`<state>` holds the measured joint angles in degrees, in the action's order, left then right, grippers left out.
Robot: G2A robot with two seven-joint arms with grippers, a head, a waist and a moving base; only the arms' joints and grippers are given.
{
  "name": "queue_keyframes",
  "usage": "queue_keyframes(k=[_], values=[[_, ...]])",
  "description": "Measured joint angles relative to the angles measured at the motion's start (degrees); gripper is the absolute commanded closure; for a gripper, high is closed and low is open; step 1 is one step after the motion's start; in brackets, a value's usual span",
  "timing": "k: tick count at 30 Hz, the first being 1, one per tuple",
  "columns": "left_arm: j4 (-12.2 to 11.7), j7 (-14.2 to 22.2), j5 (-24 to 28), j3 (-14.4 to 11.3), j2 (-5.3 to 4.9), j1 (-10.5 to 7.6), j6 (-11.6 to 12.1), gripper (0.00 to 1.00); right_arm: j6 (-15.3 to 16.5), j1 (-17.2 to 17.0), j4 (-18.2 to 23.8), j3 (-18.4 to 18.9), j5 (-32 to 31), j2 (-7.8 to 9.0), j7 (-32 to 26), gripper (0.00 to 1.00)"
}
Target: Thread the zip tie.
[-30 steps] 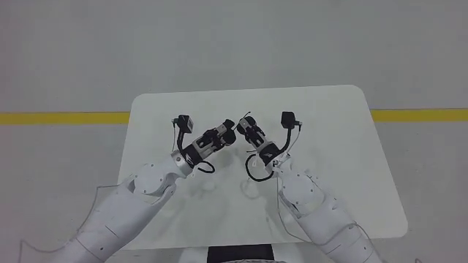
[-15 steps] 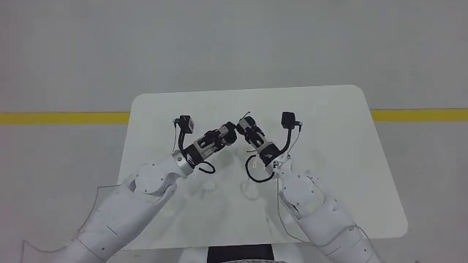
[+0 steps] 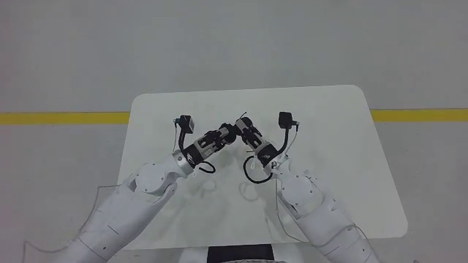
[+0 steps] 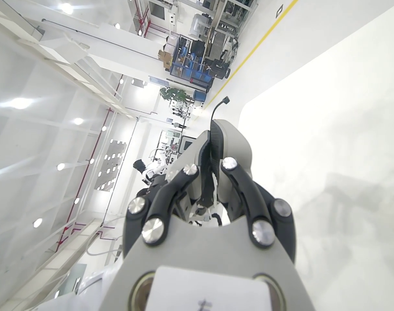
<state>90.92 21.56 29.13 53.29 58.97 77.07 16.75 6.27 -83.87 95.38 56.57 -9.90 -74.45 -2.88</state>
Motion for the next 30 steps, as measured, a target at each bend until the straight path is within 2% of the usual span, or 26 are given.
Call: queue_keyframes(k=[1, 12, 13, 14, 15, 16, 26, 30], values=[[-0.05, 0.02, -0.04, 0.03, 0.04, 0.02, -0.02, 1.00, 0.04, -0.04, 0.01, 0.05, -0.02, -0.02, -0.04, 1.00], [-0.21, 0.31, -0.44, 0.72, 0.40, 0.43, -0.07, 1.00, 0.59, -0.30, -0.07, 0.56, 0.07, -0.27, -0.75, 1.00], [-0.14, 0.38, -0.49, 0.83, 0.41, 0.50, -0.04, 1.00, 0.63, -0.31, -0.08, 0.60, 0.04, -0.29, -0.79, 0.82], [0.00, 0.49, -0.56, 0.99, 0.41, 0.62, 0.01, 1.00, 0.71, -0.32, -0.09, 0.65, -0.03, -0.32, -0.83, 0.57], [0.10, 0.55, -0.62, 1.12, 0.41, 0.71, 0.05, 1.00, 0.77, -0.33, -0.09, 0.70, -0.09, -0.33, -0.85, 0.09], [0.21, 0.60, -0.65, 1.27, 0.41, 0.81, 0.09, 1.00, 0.82, -0.35, -0.07, 0.76, -0.17, -0.35, -0.85, 0.00], [1.26, 1.39, -0.86, 3.17, 0.28, 2.28, 0.43, 1.00, 1.10, -1.14, 0.52, 2.34, -0.34, -0.39, -0.19, 0.00], [1.97, 3.92, 0.32, 4.23, 0.06, 3.01, 0.47, 1.00, 1.21, -1.49, 0.76, 3.63, -0.11, -0.23, -0.99, 0.00]])
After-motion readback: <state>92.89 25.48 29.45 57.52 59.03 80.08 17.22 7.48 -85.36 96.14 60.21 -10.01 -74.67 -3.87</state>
